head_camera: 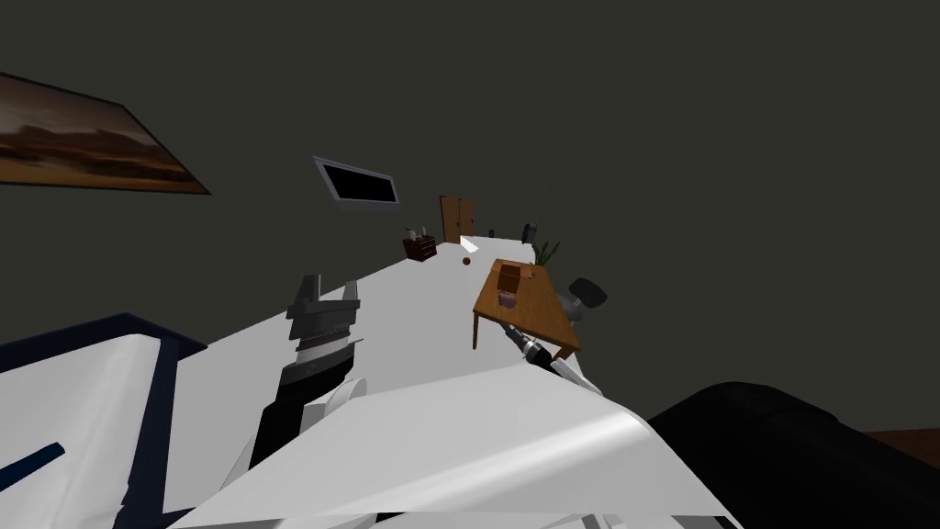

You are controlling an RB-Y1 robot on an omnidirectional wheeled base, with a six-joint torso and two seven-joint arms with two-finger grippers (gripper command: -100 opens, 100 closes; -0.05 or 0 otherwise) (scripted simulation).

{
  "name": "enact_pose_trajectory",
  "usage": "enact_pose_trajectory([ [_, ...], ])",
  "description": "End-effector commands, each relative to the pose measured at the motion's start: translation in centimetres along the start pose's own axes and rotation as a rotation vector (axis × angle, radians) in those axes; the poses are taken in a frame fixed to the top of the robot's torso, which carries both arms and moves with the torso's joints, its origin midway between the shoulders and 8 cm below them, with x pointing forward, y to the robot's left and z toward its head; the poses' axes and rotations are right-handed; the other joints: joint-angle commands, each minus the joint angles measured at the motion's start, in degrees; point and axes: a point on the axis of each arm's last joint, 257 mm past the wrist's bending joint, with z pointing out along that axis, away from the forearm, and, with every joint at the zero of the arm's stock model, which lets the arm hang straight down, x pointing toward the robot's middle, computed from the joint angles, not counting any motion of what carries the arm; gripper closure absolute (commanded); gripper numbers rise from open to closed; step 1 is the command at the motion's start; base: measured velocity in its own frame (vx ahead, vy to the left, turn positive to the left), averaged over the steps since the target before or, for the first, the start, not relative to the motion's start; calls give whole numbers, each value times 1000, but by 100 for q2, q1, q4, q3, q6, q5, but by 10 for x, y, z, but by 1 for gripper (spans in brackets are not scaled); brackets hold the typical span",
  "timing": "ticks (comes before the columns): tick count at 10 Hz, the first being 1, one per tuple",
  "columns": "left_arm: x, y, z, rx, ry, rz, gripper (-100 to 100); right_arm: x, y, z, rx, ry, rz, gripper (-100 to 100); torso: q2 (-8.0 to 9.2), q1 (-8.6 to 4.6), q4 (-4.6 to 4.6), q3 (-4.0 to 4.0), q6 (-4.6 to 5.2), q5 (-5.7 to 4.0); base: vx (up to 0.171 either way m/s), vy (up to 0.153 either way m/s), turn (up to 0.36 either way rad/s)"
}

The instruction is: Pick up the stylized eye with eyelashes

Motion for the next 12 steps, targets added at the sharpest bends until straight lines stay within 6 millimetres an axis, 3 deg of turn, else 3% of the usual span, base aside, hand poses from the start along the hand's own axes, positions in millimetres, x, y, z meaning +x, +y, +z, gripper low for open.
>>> enact_pose_trajectory([
  [1,0,0,0,0,0,0,0,4,-23,-6,42,25,-21,-100,0,0,0,0,0,0,69,125,-2],
  [4,0,0,0,0,0,0,0,7,-78,-26,151,107,-129,-100,-7,28,-2,-5,1,8,75,176,9],
  [7,0,0,0,0,0,0,0,5,-116,-43,227,150,-181,-100,-21,24,-5,-13,0,7,91,142,11],
  [8,0,0,0,0,0,0,0,-2,-143,-58,283,184,-236,-100,-19,20,-5,-12,0,6,107,178,24],
  [10,0,0,0,0,0,0,0,-9,-176,-79,359,219,-281,-100,-18,29,-5,-12,2,9,85,170,10],
  [12,0,0,0,0,0,0,0,-11,-186,-86,383,226,-286,-100,-15,22,-4,-9,0,8,67,105,0],
])
